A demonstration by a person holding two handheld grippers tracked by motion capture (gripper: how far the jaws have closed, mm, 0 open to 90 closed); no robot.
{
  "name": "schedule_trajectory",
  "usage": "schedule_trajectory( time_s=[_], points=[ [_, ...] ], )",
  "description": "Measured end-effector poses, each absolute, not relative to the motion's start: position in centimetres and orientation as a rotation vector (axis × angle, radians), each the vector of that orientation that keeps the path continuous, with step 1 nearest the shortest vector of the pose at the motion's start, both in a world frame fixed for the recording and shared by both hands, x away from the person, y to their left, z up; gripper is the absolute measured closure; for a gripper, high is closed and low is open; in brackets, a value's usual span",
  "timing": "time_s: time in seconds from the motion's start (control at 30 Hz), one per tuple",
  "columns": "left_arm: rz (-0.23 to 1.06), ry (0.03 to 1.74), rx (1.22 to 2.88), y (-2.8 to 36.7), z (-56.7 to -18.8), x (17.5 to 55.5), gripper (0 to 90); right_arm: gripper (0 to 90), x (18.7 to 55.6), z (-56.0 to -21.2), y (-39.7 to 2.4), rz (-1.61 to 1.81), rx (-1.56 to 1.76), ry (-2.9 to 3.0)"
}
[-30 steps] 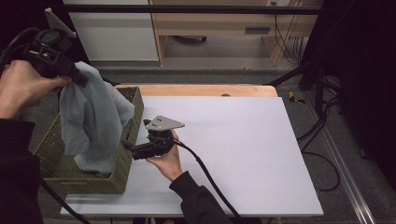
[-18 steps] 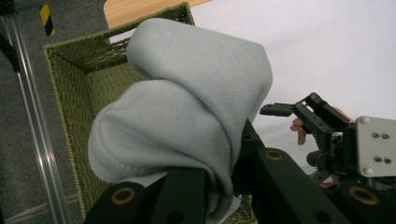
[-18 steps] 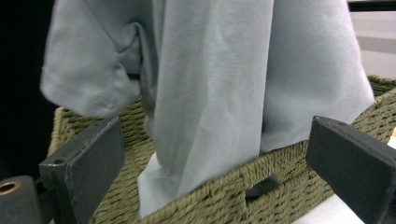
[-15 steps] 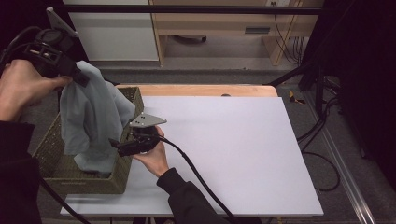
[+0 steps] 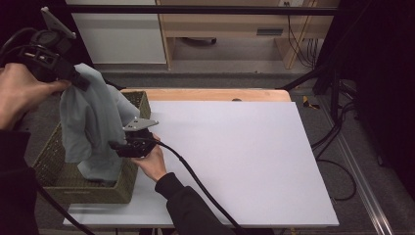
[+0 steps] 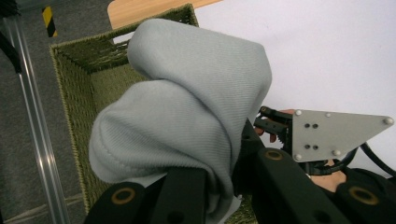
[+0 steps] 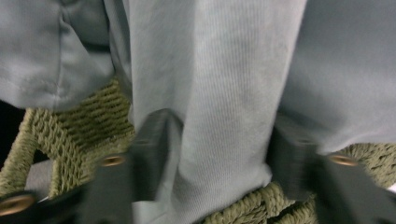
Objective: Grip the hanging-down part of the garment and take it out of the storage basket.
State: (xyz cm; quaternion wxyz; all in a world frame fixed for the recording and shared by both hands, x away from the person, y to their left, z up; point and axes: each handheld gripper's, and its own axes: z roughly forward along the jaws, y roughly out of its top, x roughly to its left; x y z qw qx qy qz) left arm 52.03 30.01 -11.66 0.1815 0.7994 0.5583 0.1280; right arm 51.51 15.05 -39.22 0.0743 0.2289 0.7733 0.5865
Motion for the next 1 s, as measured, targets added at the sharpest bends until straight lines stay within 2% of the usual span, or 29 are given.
schedule_trajectory(
  time_s=[0.2, 1.0],
  points=[
    [0.364, 1.582, 2.25, 30.4, -11.8, 51.9, 84.4, 88.3, 51.5, -38.8, 14.2, 1.73, 0.675, 2.36],
    [0.382, 1.589, 2.213, 31.3, -11.6, 51.2, 84.4, 89.1, 49.6, -31.6, 5.2, 1.778, 0.601, 2.21]
  ],
)
